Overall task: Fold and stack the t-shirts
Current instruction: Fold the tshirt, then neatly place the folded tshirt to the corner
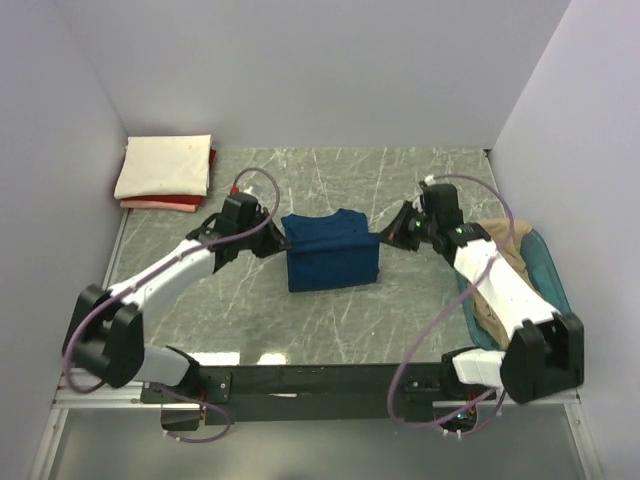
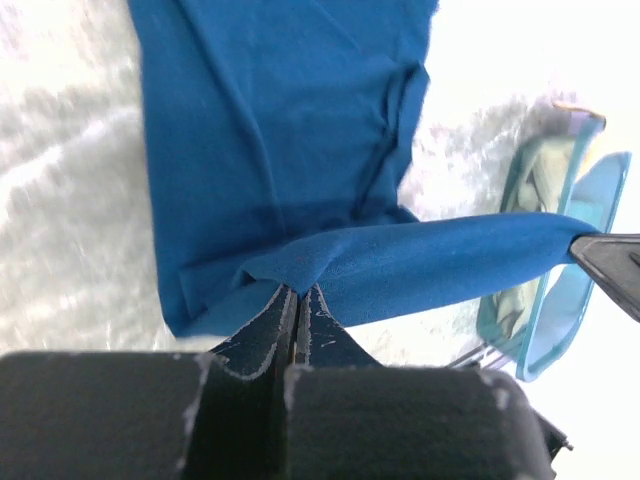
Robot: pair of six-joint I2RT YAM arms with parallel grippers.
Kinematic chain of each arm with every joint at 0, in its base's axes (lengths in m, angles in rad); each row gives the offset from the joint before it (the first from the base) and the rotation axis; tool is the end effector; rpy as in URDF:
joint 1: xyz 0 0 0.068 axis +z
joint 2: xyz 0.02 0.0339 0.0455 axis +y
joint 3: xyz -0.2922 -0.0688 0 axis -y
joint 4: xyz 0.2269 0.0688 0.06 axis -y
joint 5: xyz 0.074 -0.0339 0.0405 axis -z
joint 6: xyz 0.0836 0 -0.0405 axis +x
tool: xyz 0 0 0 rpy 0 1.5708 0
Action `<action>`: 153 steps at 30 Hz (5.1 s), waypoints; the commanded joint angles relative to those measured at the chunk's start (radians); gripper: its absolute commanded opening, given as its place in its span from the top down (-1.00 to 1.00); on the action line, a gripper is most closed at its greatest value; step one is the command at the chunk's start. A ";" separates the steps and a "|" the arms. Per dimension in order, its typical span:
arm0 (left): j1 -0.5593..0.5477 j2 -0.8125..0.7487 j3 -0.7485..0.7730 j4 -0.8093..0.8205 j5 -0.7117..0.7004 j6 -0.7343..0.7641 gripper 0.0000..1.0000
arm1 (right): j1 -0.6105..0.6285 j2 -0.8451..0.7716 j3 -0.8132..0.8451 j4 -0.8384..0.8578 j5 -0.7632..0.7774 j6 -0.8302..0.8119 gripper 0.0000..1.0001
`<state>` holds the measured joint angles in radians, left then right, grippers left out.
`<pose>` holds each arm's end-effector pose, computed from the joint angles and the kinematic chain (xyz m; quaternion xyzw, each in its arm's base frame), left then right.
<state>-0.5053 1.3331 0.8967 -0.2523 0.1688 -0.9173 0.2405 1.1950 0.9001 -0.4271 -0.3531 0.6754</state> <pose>0.2583 -0.1589 0.2565 -0.1491 0.8894 -0.3354 0.2725 0.2473 0.0904 0.2760 0.1229 0.8916 0.3228 0.2928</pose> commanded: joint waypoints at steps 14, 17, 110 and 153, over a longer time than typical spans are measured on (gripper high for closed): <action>0.235 0.498 0.392 0.030 0.167 0.080 0.99 | -0.079 0.681 0.537 0.097 -0.087 -0.033 1.00; 0.257 0.570 0.456 0.048 0.190 0.072 0.99 | -0.096 0.788 0.626 0.094 -0.106 -0.033 1.00; 0.234 0.695 0.501 -0.018 0.155 0.248 -0.34 | 0.010 0.469 0.261 0.214 -0.118 -0.054 0.35; 0.272 0.881 1.207 -0.277 -1.104 1.043 0.99 | 0.154 0.097 0.131 0.099 -0.017 -0.094 0.36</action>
<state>-0.2462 2.3310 2.0922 -0.6861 -0.8417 -0.0742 0.3809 1.3228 1.0149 -0.3222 -0.3828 0.6033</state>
